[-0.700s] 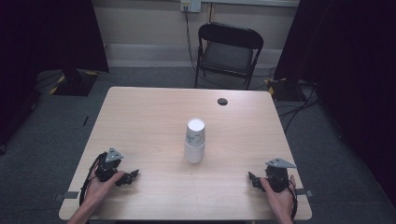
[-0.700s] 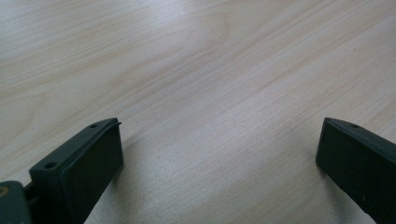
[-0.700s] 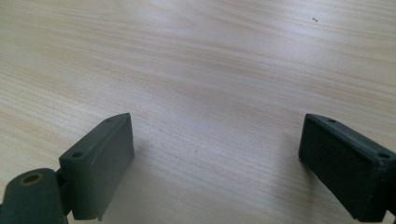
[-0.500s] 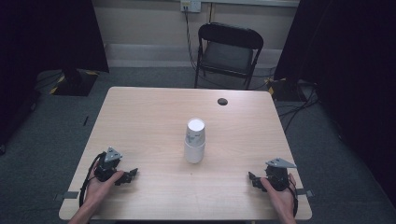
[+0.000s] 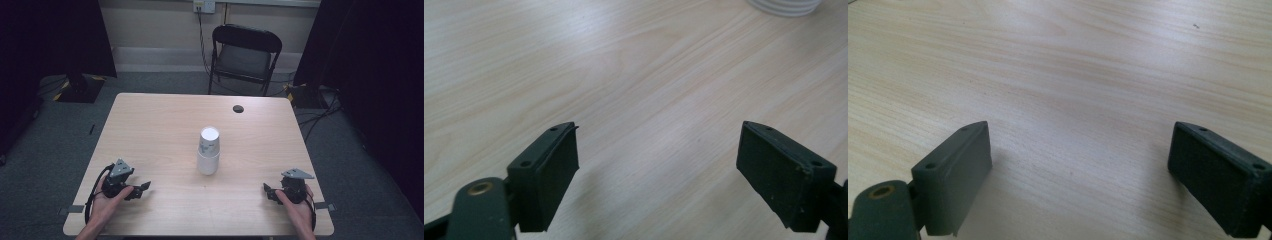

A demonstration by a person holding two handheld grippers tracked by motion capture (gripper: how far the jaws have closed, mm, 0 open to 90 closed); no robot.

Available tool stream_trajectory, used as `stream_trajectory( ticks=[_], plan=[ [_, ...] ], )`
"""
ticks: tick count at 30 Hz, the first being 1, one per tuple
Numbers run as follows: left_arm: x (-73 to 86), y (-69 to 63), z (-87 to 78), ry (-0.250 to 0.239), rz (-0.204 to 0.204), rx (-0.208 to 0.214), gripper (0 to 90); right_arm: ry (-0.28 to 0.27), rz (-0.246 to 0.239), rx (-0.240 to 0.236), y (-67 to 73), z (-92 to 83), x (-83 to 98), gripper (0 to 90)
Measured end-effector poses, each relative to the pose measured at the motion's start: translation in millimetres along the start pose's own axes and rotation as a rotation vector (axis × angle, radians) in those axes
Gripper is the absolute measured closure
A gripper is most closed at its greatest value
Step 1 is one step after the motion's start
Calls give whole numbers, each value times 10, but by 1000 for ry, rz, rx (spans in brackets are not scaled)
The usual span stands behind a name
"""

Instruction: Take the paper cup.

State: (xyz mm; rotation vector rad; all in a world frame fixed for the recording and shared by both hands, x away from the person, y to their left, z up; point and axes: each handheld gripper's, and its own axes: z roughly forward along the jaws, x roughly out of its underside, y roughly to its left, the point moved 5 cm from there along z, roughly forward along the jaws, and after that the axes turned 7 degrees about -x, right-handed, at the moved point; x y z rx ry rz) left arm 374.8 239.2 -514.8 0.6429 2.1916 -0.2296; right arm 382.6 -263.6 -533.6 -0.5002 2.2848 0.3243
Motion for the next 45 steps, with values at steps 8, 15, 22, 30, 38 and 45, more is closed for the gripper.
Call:
stream_trajectory(
  ticks=[8, 15, 22, 30, 38, 45],
  plan=[
    [-140, -97, -6, -15, 23, 14, 215, 3, -21, -22, 36, 100, -87, 99],
    [-368, -165, -52, -91, -18, 60, 254, 6, -29, -33, 51, 165, -146, 98],
    [-515, -272, -98, -121, 33, 117, 285, 7, -31, -35, 51, 168, -149, 98],
    [-791, -456, -86, -183, 77, 185, 225, 7, -39, -40, 57, 170, -150, 98],
    [-1036, -598, -9, -207, 107, 219, 194, 6, -40, -41, 57, 170, -150, 98],
    [-1190, -701, 14, -215, 120, 255, 174, 7, -40, -41, 58, 170, -150, 98]
  ],
)
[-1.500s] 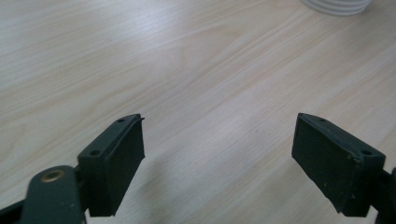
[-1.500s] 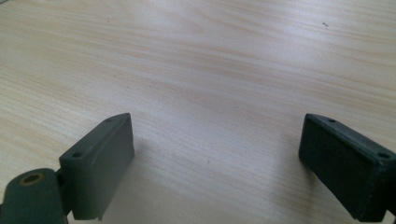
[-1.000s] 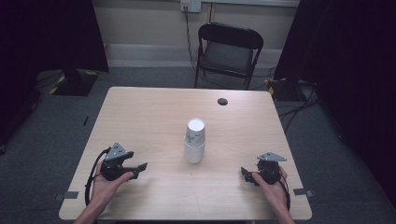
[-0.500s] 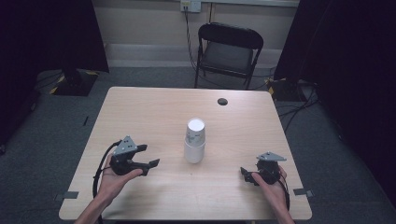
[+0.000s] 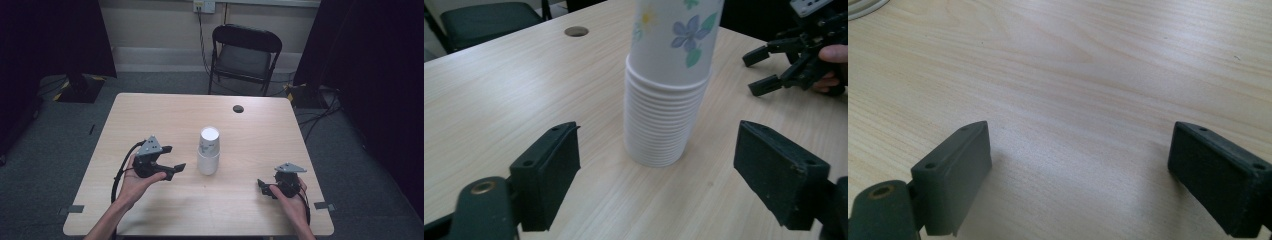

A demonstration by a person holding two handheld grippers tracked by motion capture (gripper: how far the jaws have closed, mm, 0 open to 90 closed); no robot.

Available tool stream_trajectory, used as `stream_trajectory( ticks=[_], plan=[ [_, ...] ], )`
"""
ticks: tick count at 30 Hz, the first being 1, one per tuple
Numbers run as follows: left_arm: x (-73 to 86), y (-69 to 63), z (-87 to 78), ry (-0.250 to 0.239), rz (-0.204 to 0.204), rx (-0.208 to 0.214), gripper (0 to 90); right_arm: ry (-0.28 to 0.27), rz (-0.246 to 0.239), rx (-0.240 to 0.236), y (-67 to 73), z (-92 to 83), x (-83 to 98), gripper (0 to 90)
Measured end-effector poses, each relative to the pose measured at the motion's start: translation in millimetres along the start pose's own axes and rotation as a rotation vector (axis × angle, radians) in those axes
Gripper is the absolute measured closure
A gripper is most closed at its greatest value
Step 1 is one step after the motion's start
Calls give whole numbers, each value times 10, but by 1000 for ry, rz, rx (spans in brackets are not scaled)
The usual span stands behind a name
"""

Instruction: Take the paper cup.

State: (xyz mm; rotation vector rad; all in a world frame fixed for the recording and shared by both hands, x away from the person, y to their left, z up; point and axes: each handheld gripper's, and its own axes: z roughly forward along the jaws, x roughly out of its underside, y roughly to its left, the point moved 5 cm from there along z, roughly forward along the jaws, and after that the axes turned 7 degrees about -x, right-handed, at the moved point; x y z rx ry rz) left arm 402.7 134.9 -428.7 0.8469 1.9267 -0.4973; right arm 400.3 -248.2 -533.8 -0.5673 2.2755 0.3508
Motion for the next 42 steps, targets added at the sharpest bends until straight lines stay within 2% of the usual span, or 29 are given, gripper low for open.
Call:
stream_trajectory(
  ticks=[4, 17, 19, 22, 23, 28, 31, 33, 37, 39, 42],
  plan=[
    [-114, -55, 96, -4, 21, 16, 157, 0, -1, 0, -1, 1, -1, 98],
    [-373, -104, 279, -24, 34, 55, 161, 0, -4, -6, 4, 1, -1, 99],
    [-440, -112, 334, -37, 46, 46, 161, 0, -4, -6, 4, 1, -1, 98],
    [-479, -119, 370, -31, 51, 44, 159, 0, -4, -6, 3, 1, -1, 99],
    [-531, -118, 391, -49, 39, 42, 159, 0, -4, -6, 4, 1, -1, 98],
    [-596, -128, 452, -41, 48, 50, 159, 1, -5, -7, 6, 0, 0, 99],
    [-650, -155, 488, -51, 68, 58, 158, 1, -5, -7, 6, 0, 0, 99],
    [-664, -167, 520, -48, 78, 50, 159, 2, -5, -7, 6, 0, 0, 98],
    [-715, -179, 600, -38, 61, 49, 158, 1, -5, -8, 6, 0, 0, 98],
    [-752, -201, 627, -52, 50, 52, 161, 1, -6, -8, 6, 1, 0, 99],
    [-773, -212, 677, -46, 68, 34, 166, 1, -9, -11, 8, 1, 0, 99]
  ],
)
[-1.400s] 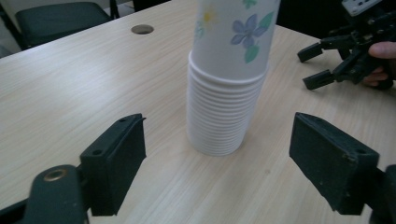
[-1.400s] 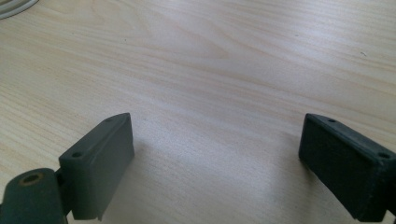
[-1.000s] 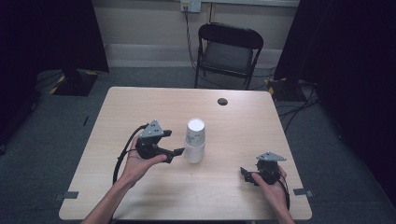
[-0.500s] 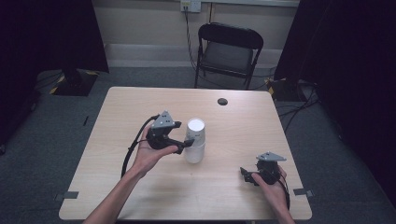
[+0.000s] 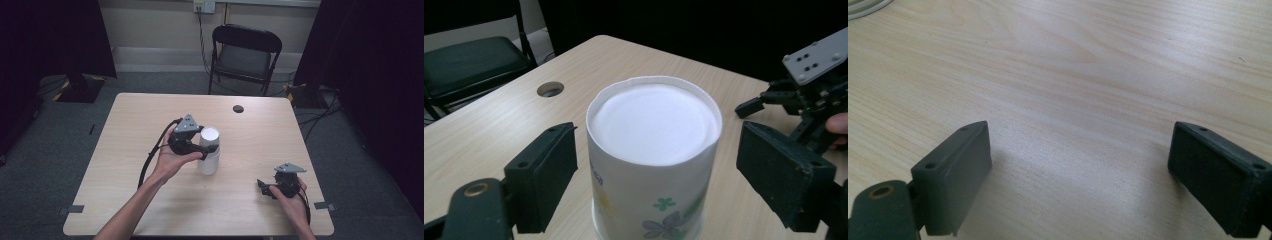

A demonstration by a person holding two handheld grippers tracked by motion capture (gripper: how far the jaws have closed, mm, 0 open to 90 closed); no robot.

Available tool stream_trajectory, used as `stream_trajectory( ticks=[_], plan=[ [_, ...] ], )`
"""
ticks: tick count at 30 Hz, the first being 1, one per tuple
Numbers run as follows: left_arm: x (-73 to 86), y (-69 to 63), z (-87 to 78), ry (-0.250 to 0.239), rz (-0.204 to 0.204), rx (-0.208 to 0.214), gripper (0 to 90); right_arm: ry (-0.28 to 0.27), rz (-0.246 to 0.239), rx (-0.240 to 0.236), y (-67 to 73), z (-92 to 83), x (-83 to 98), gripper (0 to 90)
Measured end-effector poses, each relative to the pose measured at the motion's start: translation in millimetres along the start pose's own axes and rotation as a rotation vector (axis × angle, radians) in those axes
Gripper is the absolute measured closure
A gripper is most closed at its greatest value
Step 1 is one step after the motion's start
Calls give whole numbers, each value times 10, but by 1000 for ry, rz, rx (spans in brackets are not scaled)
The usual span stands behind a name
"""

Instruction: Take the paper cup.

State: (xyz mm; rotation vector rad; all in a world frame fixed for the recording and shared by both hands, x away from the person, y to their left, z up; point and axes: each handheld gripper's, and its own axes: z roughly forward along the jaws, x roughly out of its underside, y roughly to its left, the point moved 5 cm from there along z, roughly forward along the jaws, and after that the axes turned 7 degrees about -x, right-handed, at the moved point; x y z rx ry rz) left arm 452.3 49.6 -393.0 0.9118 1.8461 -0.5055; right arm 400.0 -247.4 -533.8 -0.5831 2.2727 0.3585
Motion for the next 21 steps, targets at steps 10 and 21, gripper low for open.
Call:
stream_trajectory(
  ticks=[10, 21],
  plan=[
    [5, -40, 134, 31, 7, 13, 161, 1, 0, -1, 1, 0, 0, 99],
    [14, -26, 192, 47, 11, -1, 204, 1, -2, -3, 3, 0, 0, 98]
  ],
)
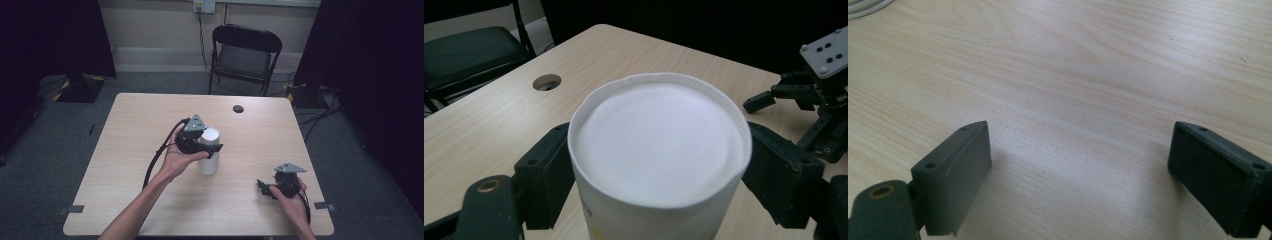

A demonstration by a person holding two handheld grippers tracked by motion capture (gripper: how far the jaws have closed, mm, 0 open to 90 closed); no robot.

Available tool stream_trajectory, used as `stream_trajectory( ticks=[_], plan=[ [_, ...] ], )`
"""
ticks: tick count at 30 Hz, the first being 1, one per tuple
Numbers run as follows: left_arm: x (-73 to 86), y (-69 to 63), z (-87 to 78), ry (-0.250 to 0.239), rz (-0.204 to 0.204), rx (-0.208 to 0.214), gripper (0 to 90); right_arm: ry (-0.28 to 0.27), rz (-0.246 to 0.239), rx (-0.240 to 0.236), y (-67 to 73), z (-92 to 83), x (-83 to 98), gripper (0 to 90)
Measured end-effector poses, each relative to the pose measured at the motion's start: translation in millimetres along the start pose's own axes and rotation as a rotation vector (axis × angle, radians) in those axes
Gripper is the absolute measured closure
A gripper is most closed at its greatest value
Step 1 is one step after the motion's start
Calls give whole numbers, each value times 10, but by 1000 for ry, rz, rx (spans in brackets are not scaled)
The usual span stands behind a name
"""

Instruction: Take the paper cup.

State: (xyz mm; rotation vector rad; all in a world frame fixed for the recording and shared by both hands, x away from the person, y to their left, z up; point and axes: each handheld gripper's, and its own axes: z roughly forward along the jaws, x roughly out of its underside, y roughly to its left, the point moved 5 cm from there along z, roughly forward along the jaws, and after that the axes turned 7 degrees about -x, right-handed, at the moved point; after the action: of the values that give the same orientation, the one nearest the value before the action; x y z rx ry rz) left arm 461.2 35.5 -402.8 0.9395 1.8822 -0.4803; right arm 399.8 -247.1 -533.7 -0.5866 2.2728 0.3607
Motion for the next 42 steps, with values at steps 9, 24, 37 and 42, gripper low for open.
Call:
stream_trajectory(
  ticks=[9, 24, 37, 42],
  plan=[
    [50, 7, 19, 13, -14, 0, 208, 0, 0, 0, 0, 0, 0, 98],
    [60, 47, 8, 14, -49, 4, 299, 0, 0, 0, 0, 0, 0, 98],
    [9, 115, -87, -16, -109, -5, 309, 0, 0, 0, 0, 0, 0, 98],
    [-32, 85, -107, -17, -90, -1, 309, 0, 1, 0, 0, 0, 0, 98]
  ],
)
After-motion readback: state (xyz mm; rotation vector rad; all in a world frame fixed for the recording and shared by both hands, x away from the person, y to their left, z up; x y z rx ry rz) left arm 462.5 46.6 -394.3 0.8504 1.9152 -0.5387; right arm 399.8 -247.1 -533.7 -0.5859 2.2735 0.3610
